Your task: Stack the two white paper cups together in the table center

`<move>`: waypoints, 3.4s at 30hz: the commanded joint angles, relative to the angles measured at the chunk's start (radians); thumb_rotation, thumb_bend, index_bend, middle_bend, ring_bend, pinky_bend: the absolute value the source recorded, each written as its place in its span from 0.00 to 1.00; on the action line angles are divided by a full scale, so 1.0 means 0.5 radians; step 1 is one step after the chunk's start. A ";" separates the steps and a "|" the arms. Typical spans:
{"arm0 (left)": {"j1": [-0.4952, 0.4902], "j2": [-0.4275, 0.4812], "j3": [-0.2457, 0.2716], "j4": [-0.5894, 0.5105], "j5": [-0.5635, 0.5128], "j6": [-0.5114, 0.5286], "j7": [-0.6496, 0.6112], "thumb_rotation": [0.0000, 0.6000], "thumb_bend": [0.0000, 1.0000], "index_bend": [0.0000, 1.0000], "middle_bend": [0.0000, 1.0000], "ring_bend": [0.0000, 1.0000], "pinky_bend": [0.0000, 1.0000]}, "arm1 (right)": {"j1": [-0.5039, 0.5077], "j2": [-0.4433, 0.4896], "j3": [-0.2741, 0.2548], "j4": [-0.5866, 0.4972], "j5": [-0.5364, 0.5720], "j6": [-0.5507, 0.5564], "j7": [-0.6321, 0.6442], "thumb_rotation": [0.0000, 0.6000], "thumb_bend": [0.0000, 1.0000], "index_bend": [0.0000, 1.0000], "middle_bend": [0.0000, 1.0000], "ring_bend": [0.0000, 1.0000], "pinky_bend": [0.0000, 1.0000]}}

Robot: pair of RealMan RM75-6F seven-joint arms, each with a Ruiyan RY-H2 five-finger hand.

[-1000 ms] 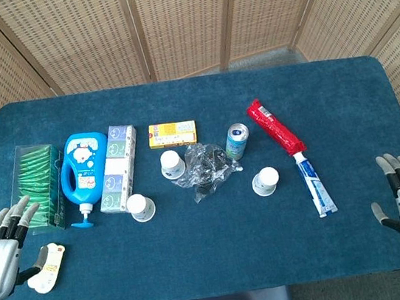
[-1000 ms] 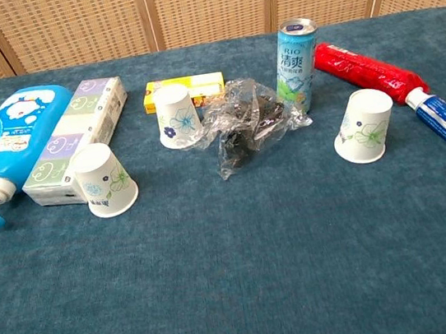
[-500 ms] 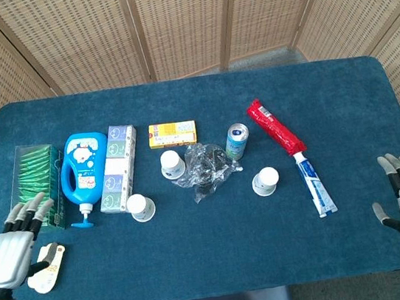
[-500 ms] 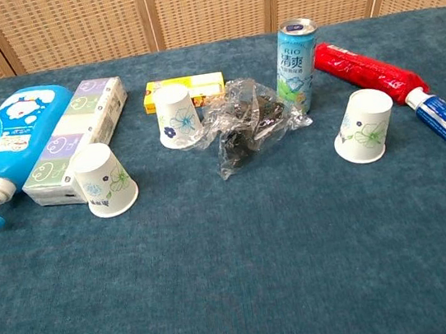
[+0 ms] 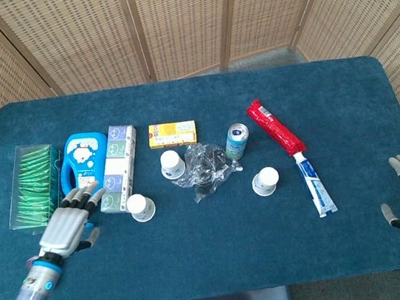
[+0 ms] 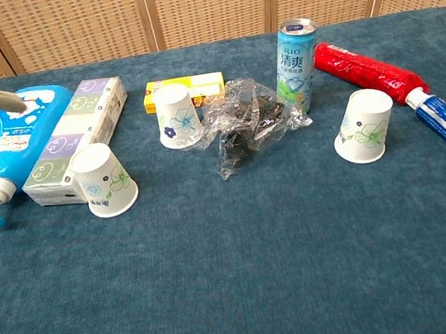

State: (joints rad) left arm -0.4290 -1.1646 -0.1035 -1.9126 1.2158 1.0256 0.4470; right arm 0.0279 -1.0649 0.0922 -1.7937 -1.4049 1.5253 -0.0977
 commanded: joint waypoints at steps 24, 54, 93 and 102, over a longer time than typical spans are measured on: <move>-0.374 -0.566 -0.021 0.423 -0.224 -0.183 -0.014 1.00 0.45 0.16 0.11 0.14 0.45 | -0.055 0.038 -0.003 0.021 0.010 0.025 0.102 1.00 0.38 0.00 0.00 0.00 0.00; -0.458 -0.662 -0.017 0.538 -0.241 -0.096 -0.073 1.00 0.47 0.41 0.33 0.39 0.65 | -0.065 0.036 0.005 0.030 0.016 0.009 0.132 1.00 0.37 0.00 0.00 0.00 0.00; -0.933 -0.666 -0.415 0.881 -0.393 -0.338 -0.452 1.00 0.47 0.40 0.33 0.38 0.64 | -0.096 0.059 0.020 0.046 0.074 0.011 0.172 1.00 0.38 0.00 0.00 0.00 0.00; -1.005 -0.781 -0.408 1.051 -0.408 -0.375 -0.500 1.00 0.47 0.40 0.32 0.37 0.63 | -0.113 0.087 0.031 0.045 0.102 0.021 0.201 1.00 0.38 0.00 0.00 0.00 0.00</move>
State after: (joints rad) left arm -0.9250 -1.5470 -0.3075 -1.3964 1.0124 0.8422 0.2033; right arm -0.0286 -1.0214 0.1077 -1.7710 -1.3542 1.5357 0.0026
